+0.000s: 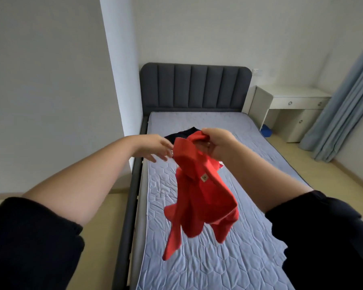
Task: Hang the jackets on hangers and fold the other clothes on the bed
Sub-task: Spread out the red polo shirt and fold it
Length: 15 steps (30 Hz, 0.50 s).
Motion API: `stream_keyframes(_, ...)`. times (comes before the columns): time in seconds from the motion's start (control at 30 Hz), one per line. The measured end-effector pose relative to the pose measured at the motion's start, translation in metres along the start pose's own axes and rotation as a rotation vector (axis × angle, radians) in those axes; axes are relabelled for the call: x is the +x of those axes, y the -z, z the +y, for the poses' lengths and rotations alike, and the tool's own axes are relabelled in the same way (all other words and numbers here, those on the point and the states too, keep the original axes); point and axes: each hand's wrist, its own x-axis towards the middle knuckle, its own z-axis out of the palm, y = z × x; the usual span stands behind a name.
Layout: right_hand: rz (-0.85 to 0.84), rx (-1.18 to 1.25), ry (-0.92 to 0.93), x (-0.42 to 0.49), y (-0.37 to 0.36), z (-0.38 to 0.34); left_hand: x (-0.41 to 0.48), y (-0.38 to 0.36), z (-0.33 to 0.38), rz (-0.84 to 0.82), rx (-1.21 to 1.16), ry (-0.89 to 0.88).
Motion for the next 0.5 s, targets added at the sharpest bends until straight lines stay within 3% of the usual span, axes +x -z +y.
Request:
stream_keyframes(0.17,-0.181,-0.454,0.055,0.0,-0.001,-0.003,-0.001,-0.004,0.006,-0.061,-0.075,-0.267)
stream_keyframes(0.33,-0.556,-0.748,0.104,-0.009,0.015,-0.015,0.0,-0.014,0.013,-0.294,-0.07,-0.366)
stream_keyframes(0.43,-0.486,-0.903,0.178,-0.005,0.018,-0.024,0.003,-0.02,0.017,-0.327,-0.126,-0.322)
stream_keyframes(0.5,-0.389,-0.961,0.26,0.0,0.023,-0.025,0.007,-0.024,0.019,-0.221,-0.098,-0.254)
